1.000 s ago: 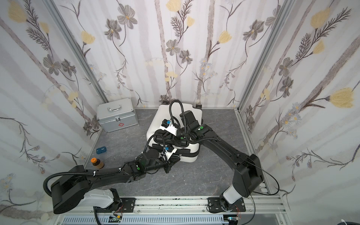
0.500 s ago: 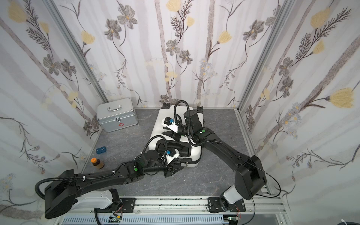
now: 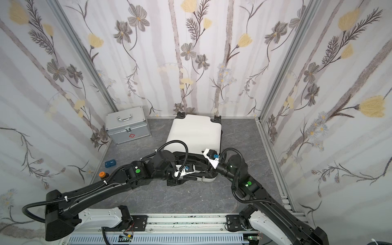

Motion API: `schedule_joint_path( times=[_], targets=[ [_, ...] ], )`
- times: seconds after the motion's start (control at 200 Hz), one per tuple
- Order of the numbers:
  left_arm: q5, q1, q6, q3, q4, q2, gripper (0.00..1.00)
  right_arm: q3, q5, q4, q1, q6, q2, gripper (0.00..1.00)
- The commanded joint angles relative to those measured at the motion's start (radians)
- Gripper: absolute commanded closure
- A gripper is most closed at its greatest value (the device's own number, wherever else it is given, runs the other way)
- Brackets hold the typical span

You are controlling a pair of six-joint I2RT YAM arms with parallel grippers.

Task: Open the suitcase zippers
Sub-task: Place the suitcase at the center of the board, then pick up the suitcase from the center of the board.

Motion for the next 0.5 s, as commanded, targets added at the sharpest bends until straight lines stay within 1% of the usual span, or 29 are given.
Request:
schedule_joint_path(
  times=[0.0,0.105,0.23,0.25,0.345,0.495],
  targets=[
    [0.033,0.029,0.179,0.096,-0.183,0.029,0.37,-0.105,0.149,0.177,0.0,0.128,-0.119,0.42],
    [0.058,0.058,0.235,0.205,-0.3,0.119,0.37,-0.166,0.179,0.166,0.0,0.146,-0.211,0.41],
    [0.03,0.067,0.264,0.343,-0.458,0.247,0.37,-0.207,0.202,0.132,0.0,0.16,-0.283,0.41],
    [0.021,0.067,0.266,0.385,-0.48,0.266,0.37,-0.215,0.204,0.132,-0.001,0.162,-0.291,0.41],
    [0.0,0.07,0.269,0.485,-0.55,0.358,0.38,-0.246,0.208,0.141,0.0,0.177,-0.324,0.41],
    [-0.012,0.072,0.265,0.603,-0.623,0.491,0.4,-0.272,0.205,0.138,0.001,0.186,-0.345,0.41]
  ],
)
